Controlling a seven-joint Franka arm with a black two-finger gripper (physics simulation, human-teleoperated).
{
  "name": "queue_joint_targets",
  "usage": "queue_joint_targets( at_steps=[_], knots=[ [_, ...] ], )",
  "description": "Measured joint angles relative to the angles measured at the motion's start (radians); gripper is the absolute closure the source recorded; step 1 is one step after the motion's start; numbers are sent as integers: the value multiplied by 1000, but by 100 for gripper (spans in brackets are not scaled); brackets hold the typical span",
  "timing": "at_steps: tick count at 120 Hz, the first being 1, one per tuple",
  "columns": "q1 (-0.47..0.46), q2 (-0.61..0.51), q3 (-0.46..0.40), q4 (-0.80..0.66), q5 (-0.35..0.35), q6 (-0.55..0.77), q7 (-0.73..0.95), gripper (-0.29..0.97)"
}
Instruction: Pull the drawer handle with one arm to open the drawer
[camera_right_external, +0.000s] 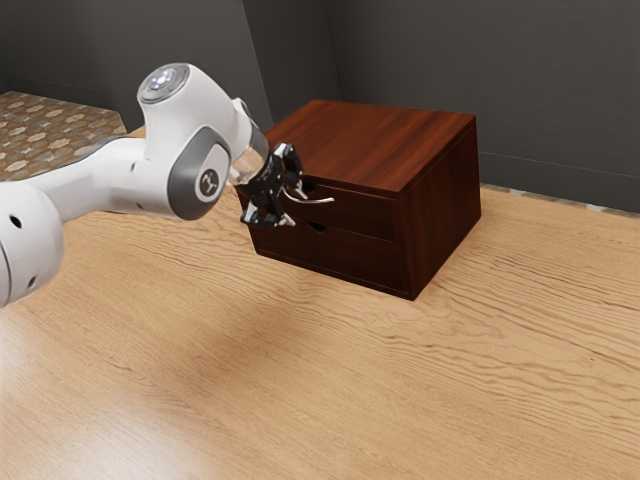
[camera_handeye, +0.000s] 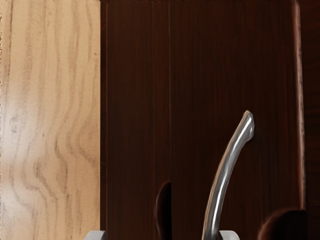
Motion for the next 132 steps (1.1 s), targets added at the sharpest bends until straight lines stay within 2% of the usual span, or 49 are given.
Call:
queue_joint_targets(
  at_steps=[88, 132],
  knots=[
    [0, -58, 3, -59, 0, -8, 11, 72],
    [0, -142, 3, -161, -2, -3, 13, 77]
  ],
)
